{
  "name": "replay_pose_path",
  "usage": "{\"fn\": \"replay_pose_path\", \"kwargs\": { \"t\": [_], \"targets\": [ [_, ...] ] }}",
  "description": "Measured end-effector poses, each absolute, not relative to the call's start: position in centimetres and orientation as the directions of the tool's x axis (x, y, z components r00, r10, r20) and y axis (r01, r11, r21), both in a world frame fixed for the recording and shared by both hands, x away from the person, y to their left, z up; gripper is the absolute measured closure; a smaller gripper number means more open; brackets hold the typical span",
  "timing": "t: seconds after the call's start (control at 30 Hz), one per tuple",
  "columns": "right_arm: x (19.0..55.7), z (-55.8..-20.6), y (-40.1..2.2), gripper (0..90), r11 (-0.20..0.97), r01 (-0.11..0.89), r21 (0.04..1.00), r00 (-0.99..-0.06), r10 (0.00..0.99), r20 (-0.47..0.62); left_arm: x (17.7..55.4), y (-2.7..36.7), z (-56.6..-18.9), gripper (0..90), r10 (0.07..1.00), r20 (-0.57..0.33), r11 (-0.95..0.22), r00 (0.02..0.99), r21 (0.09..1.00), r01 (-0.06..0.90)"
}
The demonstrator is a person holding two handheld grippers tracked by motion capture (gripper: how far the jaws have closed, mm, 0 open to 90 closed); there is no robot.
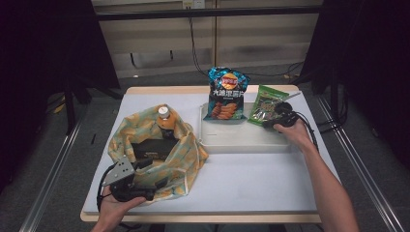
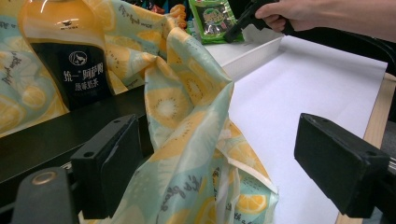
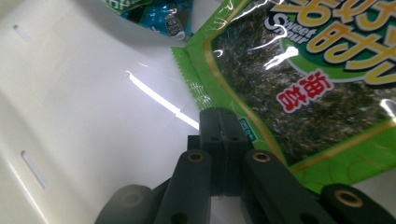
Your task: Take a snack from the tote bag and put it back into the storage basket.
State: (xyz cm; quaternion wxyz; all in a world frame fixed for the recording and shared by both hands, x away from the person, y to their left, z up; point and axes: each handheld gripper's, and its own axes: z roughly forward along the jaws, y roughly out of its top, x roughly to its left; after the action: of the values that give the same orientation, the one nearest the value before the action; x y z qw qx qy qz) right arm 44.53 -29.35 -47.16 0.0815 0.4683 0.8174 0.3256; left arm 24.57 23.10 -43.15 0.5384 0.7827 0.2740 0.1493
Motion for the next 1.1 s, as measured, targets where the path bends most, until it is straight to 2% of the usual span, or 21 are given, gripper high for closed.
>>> {"fn": "replay_pose_path", "kwargs": {
  "t": [0.4,0.6,1.1],
  "targets": [
    [46.3,-46.8,-29.2,90.0,0.329,0.77,0.547,-0.48,0.863,0.156,24.4,22.9,-43.1,14.6,0.583,-0.047,-0.284,0.811,0.924,0.257],
    [46.7,-47.0,-30.3,90.0,0.303,0.765,0.568,-0.457,0.877,0.148,24.6,23.0,-43.2,14.6,0.578,-0.051,-0.279,0.815,0.926,0.256],
    [47.4,-47.0,-29.8,89.8,0.284,0.752,0.595,-0.427,0.898,0.11,24.2,23.2,-43.2,14.6,0.582,-0.054,-0.27,0.811,0.928,0.255]
  ]
}}
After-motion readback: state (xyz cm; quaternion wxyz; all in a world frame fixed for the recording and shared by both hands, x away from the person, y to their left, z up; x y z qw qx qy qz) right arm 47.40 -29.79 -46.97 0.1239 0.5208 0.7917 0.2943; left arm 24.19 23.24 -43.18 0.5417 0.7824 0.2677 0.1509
